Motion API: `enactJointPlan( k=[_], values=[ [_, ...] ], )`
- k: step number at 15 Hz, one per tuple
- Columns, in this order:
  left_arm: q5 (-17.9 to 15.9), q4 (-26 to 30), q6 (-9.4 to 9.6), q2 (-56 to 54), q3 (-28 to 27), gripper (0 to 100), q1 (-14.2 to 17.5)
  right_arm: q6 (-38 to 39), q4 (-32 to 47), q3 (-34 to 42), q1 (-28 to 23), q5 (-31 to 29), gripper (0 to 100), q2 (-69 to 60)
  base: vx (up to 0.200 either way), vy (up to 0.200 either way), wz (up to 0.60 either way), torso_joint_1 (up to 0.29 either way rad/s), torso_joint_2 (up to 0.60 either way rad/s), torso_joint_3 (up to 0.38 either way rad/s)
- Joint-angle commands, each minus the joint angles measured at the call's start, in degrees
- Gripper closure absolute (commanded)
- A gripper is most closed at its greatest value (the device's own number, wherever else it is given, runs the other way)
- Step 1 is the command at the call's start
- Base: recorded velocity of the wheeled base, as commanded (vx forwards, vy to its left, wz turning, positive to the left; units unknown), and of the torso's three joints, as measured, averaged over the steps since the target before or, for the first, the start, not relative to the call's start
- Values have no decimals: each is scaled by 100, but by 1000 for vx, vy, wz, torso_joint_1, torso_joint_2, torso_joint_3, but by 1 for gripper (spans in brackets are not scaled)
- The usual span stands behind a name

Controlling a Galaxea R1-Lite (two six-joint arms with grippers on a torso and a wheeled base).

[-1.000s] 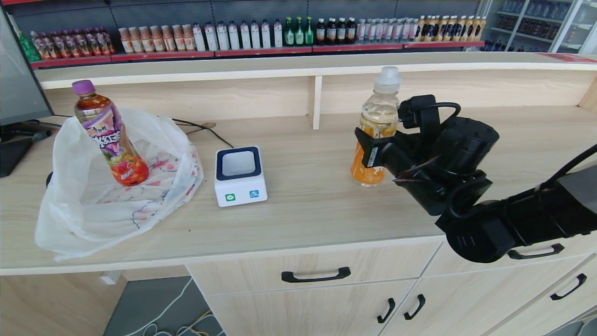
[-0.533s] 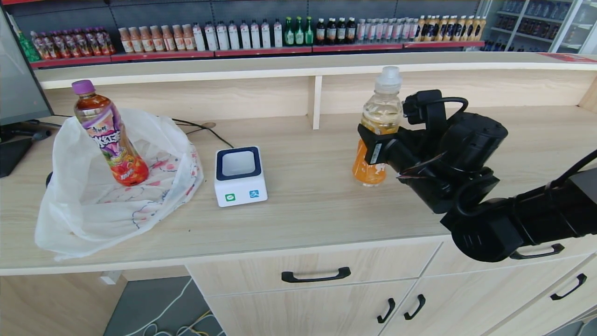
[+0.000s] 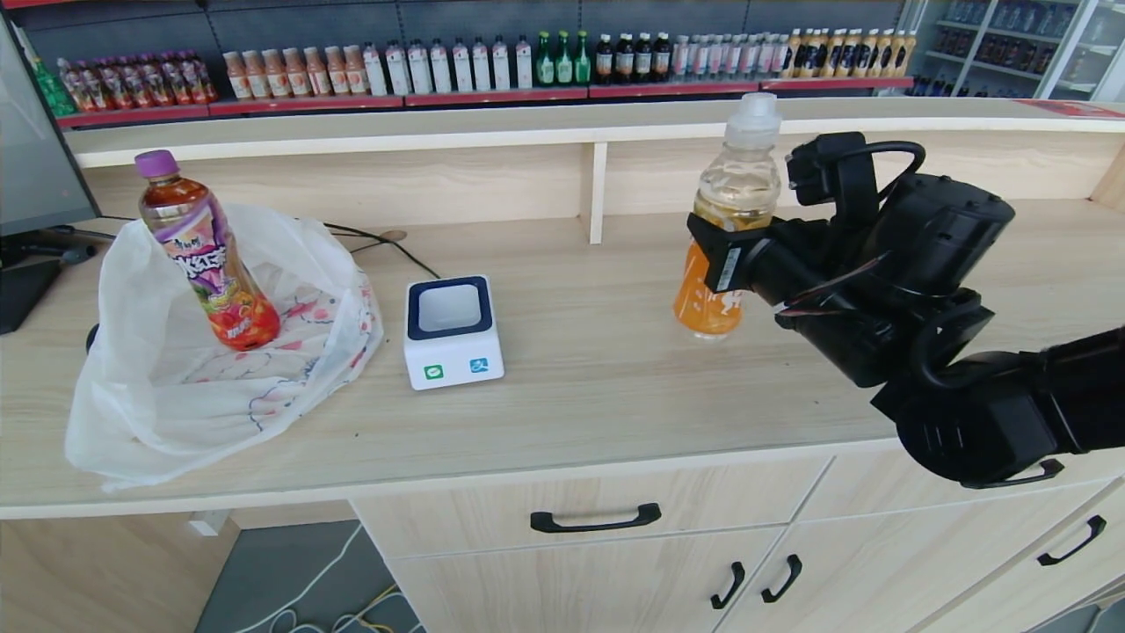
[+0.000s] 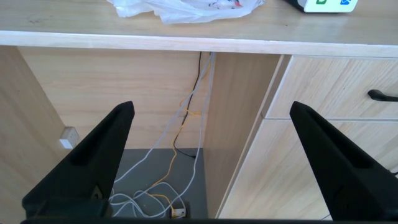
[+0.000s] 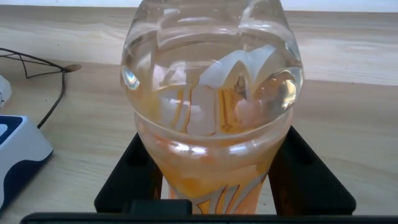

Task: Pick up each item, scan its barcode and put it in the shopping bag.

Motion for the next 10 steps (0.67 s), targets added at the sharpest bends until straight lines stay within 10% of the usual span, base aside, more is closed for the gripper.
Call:
enactJointPlan(
  k=[1, 10],
  values=[
    [4, 5, 0, -2, 0, 0, 1, -65, -2, 48, 23, 3, 100, -261, 0, 0, 0, 0, 0, 0],
    [4, -4, 0, -2, 0, 0, 1, -162, 288, 1314, 67, 3, 100, -1790, 0, 0, 0, 0, 0, 0]
  ],
)
